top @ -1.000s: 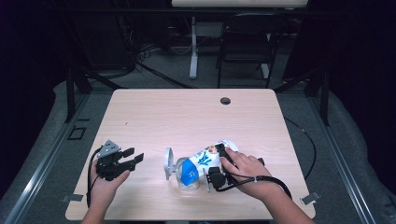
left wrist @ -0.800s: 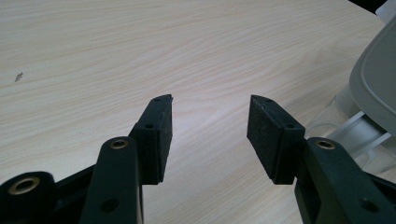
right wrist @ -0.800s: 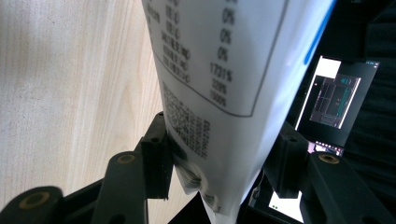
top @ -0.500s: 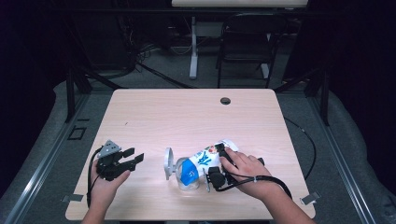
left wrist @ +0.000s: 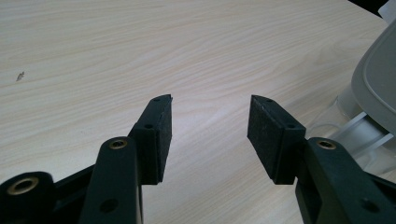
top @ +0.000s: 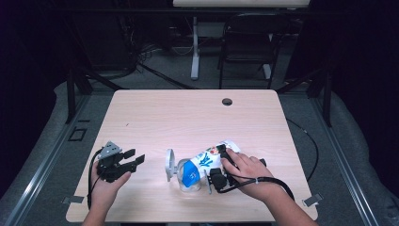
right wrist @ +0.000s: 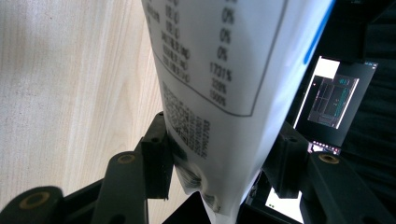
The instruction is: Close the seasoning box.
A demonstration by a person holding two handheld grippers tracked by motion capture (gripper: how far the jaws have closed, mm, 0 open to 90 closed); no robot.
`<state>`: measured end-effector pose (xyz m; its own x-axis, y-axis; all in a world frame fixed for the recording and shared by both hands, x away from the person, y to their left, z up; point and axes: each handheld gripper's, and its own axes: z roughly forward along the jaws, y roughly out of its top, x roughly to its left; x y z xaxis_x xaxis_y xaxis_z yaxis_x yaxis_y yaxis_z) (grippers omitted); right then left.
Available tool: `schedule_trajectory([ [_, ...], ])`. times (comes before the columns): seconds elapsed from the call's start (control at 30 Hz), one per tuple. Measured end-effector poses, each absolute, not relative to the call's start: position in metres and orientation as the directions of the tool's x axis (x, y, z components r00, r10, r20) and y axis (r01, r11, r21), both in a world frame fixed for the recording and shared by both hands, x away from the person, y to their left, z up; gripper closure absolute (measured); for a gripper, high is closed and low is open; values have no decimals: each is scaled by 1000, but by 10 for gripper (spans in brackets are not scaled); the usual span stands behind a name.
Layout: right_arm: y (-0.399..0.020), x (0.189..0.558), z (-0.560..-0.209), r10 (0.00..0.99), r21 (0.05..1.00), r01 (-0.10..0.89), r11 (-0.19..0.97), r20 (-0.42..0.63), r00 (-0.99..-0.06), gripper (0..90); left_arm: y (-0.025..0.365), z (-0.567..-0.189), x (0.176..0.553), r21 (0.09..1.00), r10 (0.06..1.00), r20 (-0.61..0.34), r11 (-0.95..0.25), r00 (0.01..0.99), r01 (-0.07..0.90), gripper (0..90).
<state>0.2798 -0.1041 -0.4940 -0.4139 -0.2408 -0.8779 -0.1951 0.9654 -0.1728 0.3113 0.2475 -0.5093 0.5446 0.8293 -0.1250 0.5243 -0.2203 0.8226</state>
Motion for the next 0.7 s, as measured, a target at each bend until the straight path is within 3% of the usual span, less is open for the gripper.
schedule_trajectory([
  [0.7, -103, 281, -494, -246, -174, -204, 963, -878, -412, 508, 247, -509, 311, 826, 830, -127, -215, 543, 522, 505],
])
